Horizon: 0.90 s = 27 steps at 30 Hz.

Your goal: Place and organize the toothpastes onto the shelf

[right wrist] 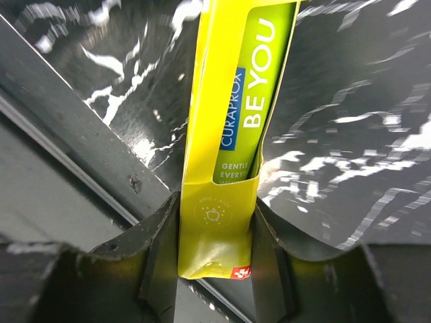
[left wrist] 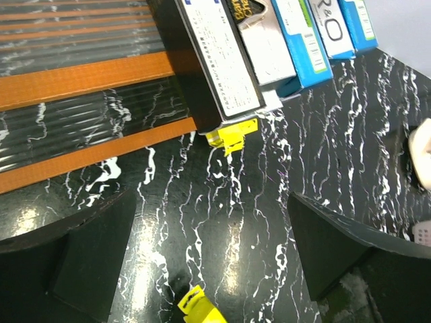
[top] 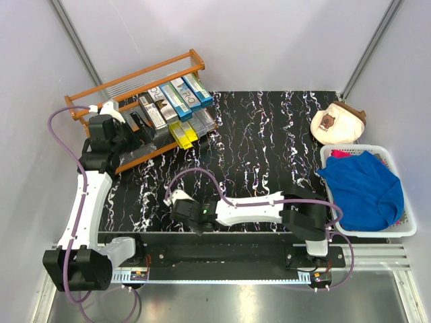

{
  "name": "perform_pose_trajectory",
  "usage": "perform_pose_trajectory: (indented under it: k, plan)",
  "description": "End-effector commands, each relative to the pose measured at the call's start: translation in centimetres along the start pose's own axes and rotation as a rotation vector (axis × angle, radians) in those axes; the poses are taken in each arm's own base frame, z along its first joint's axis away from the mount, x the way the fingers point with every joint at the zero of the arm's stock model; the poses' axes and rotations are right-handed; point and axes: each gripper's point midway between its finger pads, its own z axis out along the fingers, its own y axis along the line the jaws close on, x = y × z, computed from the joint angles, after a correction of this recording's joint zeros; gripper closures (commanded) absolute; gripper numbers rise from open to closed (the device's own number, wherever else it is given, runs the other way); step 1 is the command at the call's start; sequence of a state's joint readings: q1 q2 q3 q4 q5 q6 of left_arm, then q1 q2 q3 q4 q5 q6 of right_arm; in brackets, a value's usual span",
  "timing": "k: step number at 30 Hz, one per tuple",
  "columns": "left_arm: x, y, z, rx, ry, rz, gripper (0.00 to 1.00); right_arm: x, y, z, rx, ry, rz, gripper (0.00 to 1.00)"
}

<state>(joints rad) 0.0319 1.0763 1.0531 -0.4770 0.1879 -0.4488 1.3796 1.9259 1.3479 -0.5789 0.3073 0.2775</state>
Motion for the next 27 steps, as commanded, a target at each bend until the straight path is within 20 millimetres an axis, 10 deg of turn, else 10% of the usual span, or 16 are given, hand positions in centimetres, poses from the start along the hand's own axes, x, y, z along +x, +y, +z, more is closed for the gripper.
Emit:
perform_pose_trajectory:
  k: [1, 13, 20, 27]
  plan:
    - [-1.1, -2.4, -0.5, 0.111, -0.016, 0.025, 0.01, -6.5, -3.1, -5.5, 0.047, -0.227, 0.093, 0.67]
    - [1.1, -9.6, 0.2, 0.374, 0.080, 0.047, 0.01, -13.0, -13.8, -10.0, 0.060, -0.402, 0.312, 0.68]
    - [3.1, -15.3, 0.5, 0.593, 0.139, 0.006, 0.01, -15.2, -14.8, -13.3, 0.046, -0.487, 0.316, 0.68]
    - [4.1, -16.9, 1.0, 0.633, 0.172, 0.001, 0.04, -16.1, -15.0, -14.9, 0.030, -0.528, 0.339, 0.68]
